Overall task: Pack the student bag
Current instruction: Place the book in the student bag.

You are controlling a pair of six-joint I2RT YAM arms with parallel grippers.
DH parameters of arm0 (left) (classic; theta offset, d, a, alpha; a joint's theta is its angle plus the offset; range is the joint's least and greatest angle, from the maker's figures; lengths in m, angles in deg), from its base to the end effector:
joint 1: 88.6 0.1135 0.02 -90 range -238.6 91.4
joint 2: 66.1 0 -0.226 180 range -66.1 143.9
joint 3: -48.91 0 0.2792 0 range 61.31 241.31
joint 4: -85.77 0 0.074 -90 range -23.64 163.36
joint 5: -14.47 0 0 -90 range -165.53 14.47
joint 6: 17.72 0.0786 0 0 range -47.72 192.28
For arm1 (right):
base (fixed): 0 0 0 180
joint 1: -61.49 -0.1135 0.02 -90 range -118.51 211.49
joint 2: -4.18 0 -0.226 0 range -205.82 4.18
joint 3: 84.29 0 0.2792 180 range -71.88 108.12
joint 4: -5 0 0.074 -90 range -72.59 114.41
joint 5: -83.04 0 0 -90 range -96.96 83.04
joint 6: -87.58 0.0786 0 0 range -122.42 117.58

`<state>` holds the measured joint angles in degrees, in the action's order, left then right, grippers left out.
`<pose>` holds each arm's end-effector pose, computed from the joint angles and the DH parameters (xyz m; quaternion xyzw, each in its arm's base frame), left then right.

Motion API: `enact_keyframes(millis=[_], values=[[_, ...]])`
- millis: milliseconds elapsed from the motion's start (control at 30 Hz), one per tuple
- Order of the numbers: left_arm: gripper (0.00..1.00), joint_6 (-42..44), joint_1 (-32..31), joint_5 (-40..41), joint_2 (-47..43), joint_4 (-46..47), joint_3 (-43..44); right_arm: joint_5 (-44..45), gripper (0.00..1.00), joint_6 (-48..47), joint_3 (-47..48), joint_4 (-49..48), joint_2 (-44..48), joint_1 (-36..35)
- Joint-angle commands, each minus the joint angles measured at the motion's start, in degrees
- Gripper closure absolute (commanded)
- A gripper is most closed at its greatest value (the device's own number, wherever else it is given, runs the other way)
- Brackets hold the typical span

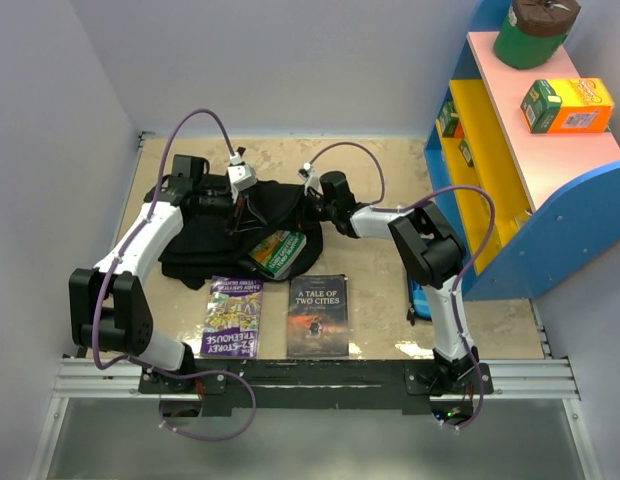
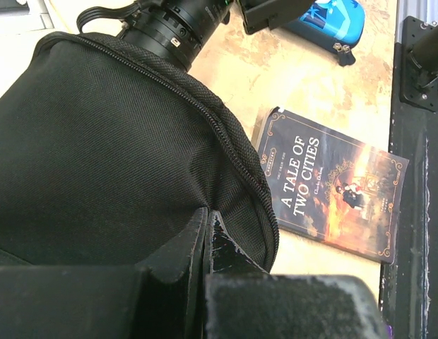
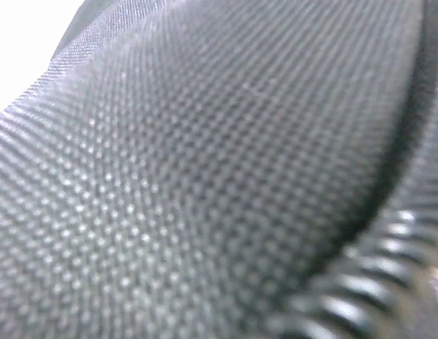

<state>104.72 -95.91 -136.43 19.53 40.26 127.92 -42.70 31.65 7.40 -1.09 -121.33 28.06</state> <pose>0.3374 -0.1125 0.2181 0.4319 0.7109 -0.4070 0.3773 0.3963 0.3166 0.0780 -0.1541 0.8155 0.4918 0.2633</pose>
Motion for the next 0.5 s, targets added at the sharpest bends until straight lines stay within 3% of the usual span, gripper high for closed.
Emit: enact_keyframes(millis=[0,167,267,467], values=[[1.00,0.86,-0.86,-5.28,0.16,1.55,0.01,0.49,1.00,11.98,-1.94,-16.34,2.20,-1.64],[1.00,2.18,-0.86,-5.36,0.33,0.41,0.19,7.62,1.00,16.11,-1.33,-27.27,1.68,-4.18],[1.00,3.85,-0.86,-5.54,0.68,-1.17,0.36,11.03,1.00,18.84,-2.55,-38.87,0.71,-5.59],[1.00,7.45,-0.60,-5.72,1.47,-4.42,1.07,27.81,1.00,11.21,-0.53,-25.81,2.81,-9.28]])
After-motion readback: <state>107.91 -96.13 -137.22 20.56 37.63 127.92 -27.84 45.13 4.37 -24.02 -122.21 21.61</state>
